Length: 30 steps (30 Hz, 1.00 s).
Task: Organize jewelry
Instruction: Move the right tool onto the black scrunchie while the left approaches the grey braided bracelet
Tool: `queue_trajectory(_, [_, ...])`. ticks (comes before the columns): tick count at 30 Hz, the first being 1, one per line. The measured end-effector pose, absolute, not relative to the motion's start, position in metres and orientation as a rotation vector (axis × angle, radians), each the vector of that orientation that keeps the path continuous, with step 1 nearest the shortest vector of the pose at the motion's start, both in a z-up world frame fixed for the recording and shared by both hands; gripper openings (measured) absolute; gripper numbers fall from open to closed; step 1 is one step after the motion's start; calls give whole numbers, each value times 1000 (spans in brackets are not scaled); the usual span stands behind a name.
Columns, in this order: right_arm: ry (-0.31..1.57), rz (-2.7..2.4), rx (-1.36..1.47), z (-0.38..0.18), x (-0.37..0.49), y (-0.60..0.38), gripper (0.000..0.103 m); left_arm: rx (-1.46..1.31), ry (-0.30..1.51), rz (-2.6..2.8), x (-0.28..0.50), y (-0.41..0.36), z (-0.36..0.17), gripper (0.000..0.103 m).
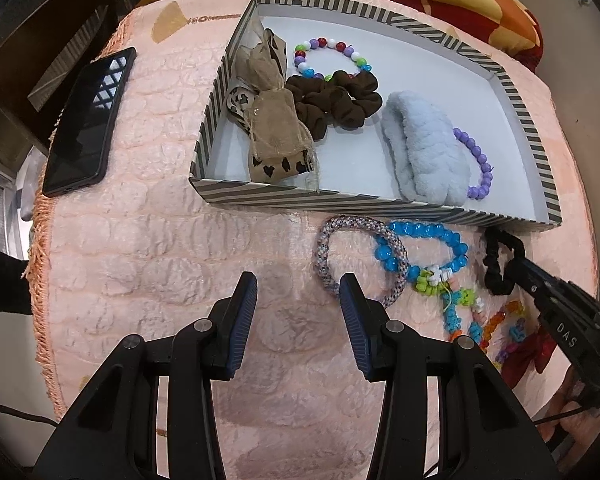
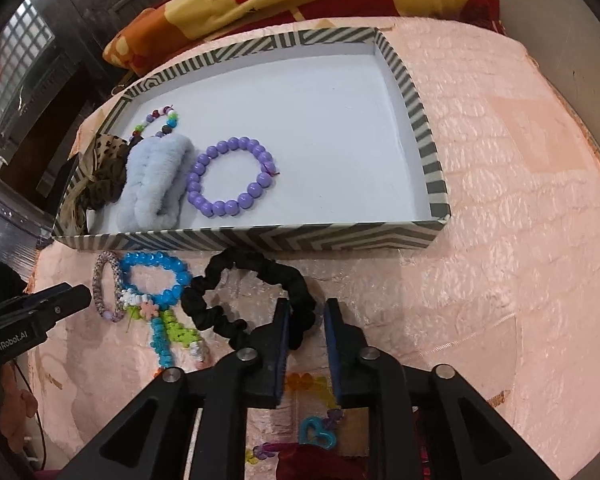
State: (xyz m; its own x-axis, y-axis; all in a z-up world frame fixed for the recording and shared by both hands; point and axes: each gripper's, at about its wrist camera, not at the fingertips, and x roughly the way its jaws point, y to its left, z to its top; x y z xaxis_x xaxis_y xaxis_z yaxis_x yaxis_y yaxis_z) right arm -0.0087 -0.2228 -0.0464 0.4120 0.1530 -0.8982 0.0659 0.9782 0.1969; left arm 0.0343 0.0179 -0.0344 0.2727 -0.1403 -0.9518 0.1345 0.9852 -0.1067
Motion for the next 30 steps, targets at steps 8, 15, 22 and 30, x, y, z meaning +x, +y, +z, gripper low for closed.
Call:
queue_trajectory(8, [1143,78,209,-49,-7,-224,20,-8,1293,-170,46,7,-42,43])
queue_trajectory(15, [1130,95,176,-47,-9,-223,18,11,1294,-153,50,4,-49,43])
queue_trajectory(22, [1127,106,173,-45,-10,-224,16,54,1283,-136,51,-2,-51,43])
queue_trajectory(30, [1107,107,171,-37,-18,-227,13,79,1275,-131,49,-7,-52,41])
